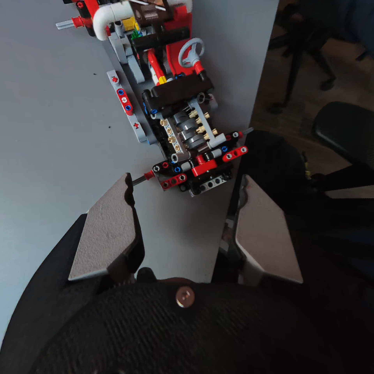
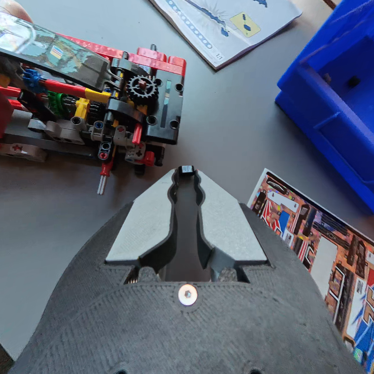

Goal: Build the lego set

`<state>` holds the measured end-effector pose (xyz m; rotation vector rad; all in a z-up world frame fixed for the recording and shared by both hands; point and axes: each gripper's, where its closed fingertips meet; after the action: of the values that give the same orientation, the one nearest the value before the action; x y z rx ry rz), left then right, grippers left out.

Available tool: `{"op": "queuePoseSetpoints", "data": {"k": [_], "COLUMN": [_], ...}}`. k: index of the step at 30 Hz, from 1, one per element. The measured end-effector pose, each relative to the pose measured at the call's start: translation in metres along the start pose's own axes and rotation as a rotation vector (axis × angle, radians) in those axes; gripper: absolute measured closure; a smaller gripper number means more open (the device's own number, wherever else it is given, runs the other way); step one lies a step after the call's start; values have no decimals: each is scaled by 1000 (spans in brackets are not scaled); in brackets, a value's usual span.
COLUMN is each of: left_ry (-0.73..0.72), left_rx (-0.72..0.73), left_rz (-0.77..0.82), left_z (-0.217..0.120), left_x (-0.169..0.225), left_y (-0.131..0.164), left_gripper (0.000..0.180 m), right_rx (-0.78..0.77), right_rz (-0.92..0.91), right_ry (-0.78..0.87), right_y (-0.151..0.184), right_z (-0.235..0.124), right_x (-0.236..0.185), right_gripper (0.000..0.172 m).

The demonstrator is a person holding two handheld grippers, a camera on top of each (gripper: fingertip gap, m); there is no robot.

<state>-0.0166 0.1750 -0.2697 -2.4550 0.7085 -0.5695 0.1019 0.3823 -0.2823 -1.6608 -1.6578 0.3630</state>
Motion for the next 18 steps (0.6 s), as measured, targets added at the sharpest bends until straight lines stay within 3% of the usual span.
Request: {"op": "queuePoseSetpoints", "data": {"k": [10, 18], "left_ry": [-49, -234], "left_rx": [-29, -64], "left_rz": [-26, -61], "left_z": [-12, -60], "left_x": [-37, -126], "left_y": [17, 48], "left_gripper": [83, 88], "right_rx": [25, 33], "right_rz": [-23, -2], "right_ry": [-35, -89], "right_y": [-16, -41], "right_z": [-1, 5], "right_x": [-35, -79], "right_gripper": [160, 159]}}
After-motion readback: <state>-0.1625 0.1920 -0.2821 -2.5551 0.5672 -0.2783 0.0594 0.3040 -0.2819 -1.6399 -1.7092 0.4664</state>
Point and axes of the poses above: each gripper's, where its closed fingertips meet, z out along the fingers, y out of its underside, x = y × z across the jaws, and after that the axes turned 10 degrees about -z, right-handed
